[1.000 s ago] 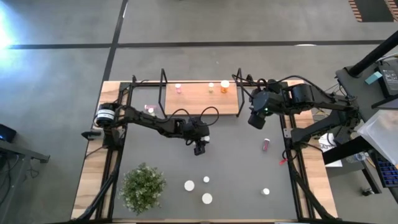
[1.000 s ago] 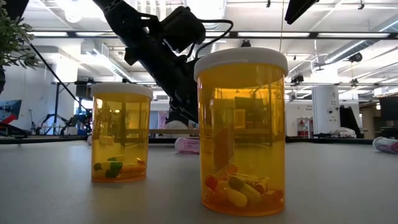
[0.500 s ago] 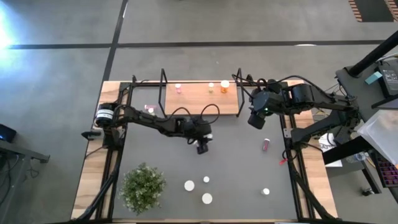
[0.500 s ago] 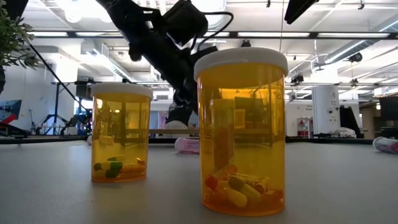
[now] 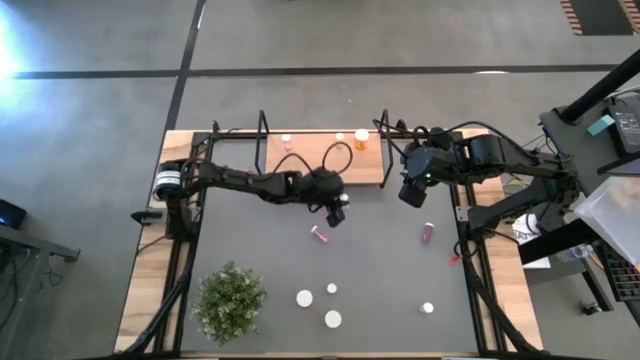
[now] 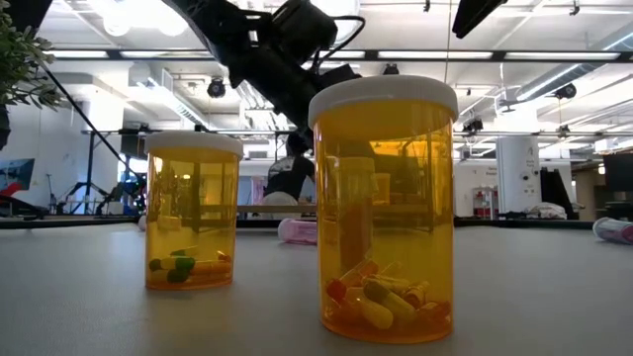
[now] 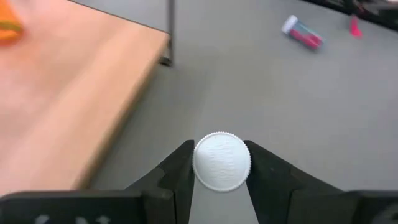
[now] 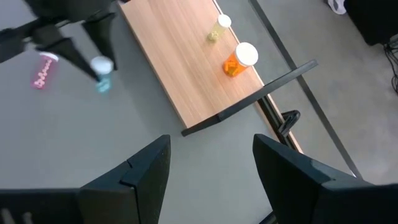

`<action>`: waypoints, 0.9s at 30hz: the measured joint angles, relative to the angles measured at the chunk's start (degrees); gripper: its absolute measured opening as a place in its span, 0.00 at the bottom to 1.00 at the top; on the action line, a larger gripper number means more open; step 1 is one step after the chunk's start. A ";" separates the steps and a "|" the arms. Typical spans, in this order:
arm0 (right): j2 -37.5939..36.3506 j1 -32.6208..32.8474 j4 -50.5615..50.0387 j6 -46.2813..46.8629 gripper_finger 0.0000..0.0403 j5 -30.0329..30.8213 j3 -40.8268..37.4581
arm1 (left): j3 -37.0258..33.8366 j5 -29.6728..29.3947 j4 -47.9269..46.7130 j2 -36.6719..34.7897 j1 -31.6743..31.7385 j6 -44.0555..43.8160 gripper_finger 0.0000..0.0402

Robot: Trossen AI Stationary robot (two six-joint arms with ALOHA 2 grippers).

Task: Pick and place medicine bottles onto shelf by color
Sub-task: Put the top right blue pill bottle on the shelf

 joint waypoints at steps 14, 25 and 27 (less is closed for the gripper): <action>0.00 0.00 0.01 -0.01 0.54 0.00 0.00 | 7.67 -0.02 -12.11 -0.02 10.70 13.36 0.27; 0.00 0.00 0.02 0.00 0.54 0.00 0.00 | 6.95 0.02 -13.36 -0.02 20.12 16.59 0.27; 0.00 0.00 0.02 -0.02 0.54 0.00 0.00 | 6.93 0.03 -13.36 -0.02 21.38 17.72 0.27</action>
